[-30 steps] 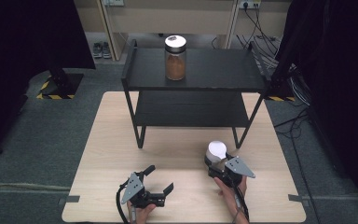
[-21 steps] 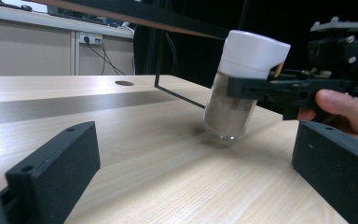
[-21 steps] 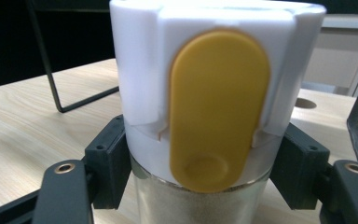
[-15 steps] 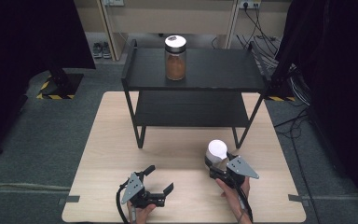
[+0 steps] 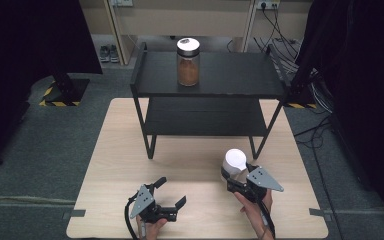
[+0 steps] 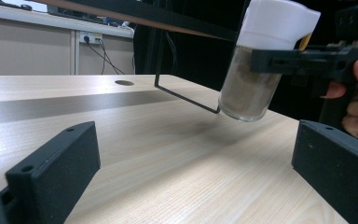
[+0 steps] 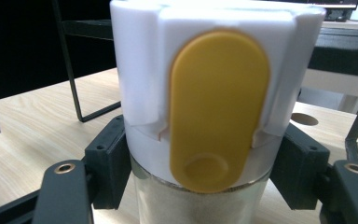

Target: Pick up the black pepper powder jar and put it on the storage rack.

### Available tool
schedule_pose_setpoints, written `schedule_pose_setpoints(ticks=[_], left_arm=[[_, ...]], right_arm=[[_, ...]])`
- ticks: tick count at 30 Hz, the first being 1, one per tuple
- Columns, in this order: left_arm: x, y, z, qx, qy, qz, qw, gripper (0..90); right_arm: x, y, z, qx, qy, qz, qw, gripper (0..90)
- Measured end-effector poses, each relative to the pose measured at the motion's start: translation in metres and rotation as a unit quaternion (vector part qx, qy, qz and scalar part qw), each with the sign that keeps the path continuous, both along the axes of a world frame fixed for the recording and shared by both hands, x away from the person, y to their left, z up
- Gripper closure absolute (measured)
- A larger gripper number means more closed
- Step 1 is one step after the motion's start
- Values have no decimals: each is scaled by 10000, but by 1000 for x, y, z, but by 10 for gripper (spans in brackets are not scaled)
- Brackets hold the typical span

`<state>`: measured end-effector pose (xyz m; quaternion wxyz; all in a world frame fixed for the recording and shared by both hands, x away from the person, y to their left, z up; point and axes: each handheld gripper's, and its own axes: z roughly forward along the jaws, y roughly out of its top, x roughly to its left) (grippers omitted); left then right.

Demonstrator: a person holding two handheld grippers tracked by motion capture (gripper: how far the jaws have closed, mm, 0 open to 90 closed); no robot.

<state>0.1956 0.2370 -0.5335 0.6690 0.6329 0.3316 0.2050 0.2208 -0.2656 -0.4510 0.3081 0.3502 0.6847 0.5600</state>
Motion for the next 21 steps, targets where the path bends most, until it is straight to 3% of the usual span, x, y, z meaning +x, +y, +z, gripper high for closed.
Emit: schedule_pose_setpoints(ticks=[21], left_arm=[[0,0,0,-4,-1,-2,10000,3]], right_arm=[[-6,2,45,172,-73,281,9994,310]])
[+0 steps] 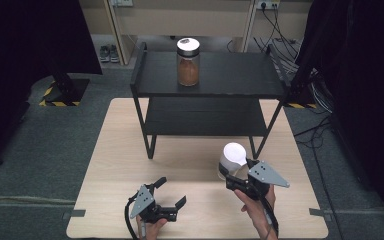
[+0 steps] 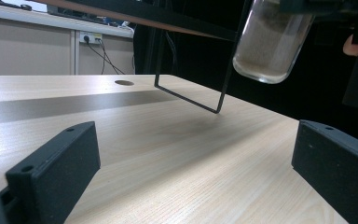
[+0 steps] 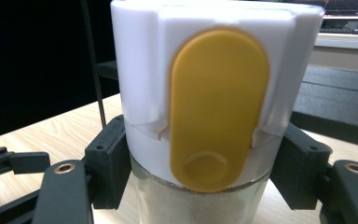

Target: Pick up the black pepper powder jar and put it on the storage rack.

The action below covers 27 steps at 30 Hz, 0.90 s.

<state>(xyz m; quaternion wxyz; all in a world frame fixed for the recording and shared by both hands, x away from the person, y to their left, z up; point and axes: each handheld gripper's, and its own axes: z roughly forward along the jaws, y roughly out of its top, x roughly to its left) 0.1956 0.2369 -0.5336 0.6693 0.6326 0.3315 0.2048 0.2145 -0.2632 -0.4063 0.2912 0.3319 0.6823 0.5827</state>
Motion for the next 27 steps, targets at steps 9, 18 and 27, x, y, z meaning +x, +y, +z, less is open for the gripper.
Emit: schedule_pose_setpoints(ticks=[9,18,27], left_arm=[[0,0,0,1,4,2,10000,3],[0,0,0,-7,11,5,10000,2],[0,0,0,-12,8,6,10000,3]], right_arm=[[4,0,23,-33,-40,156,9999,310],[9,2,56,-112,-181,282,9994,310],[18,5,86,-63,-141,521,9985,310]])
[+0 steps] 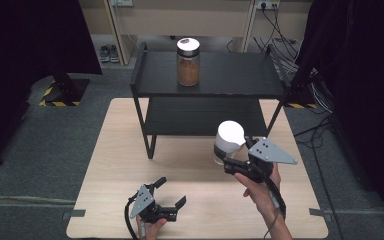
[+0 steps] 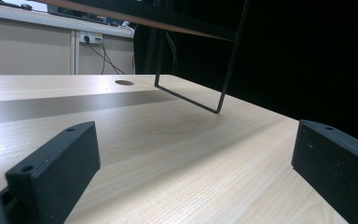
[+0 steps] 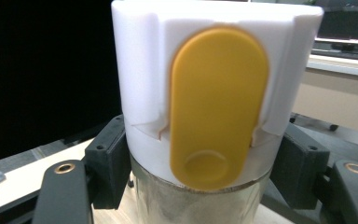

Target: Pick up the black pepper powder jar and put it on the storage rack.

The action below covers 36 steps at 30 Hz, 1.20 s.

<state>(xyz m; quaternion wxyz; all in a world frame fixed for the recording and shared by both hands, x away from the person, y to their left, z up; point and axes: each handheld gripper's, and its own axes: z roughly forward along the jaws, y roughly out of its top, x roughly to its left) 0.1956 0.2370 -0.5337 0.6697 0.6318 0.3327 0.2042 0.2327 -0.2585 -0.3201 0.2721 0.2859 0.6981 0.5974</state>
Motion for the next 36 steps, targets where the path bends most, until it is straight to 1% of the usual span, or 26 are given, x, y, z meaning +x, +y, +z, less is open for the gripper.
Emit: schedule_pose_setpoints(ticks=[4,7,11,24,36], left_arm=[[0,0,0,-6,2,1,10000,2],[0,0,0,-13,0,1,10000,3],[0,0,0,-17,2,1,10000,3],[0,0,0,-37,15,7,10000,3],[0,0,0,-40,18,6,10000,3]], right_arm=[[6,3,16,-78,16,64,9999,310],[11,5,26,-67,23,92,9999,310],[15,7,39,-112,-28,98,9999,310],[25,8,65,-35,-22,197,9998,310],[35,7,95,-23,-71,119,9999,310]])
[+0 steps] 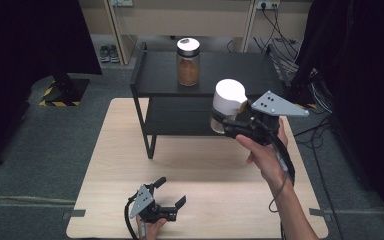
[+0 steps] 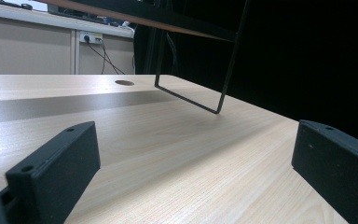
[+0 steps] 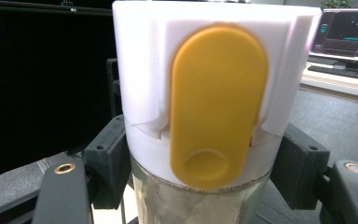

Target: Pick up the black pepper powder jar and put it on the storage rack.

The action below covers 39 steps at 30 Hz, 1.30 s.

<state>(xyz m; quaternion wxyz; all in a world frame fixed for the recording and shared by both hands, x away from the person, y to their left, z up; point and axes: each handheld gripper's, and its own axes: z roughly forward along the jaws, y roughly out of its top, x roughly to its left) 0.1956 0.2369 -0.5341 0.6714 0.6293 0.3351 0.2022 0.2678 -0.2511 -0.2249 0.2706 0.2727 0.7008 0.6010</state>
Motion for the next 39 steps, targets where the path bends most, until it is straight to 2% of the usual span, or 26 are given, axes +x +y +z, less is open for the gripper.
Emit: schedule_pose_setpoints(ticks=[15,25,39], left_arm=[[0,0,0,2,0,-3,10000,3],[0,1,-1,-33,2,-14,10000,3],[0,1,-1,-47,2,-23,10000,3]], right_arm=[[21,7,36,-41,54,-178,9998,310],[39,20,45,-11,65,-366,9993,310],[62,40,51,-79,129,-805,9966,310]])
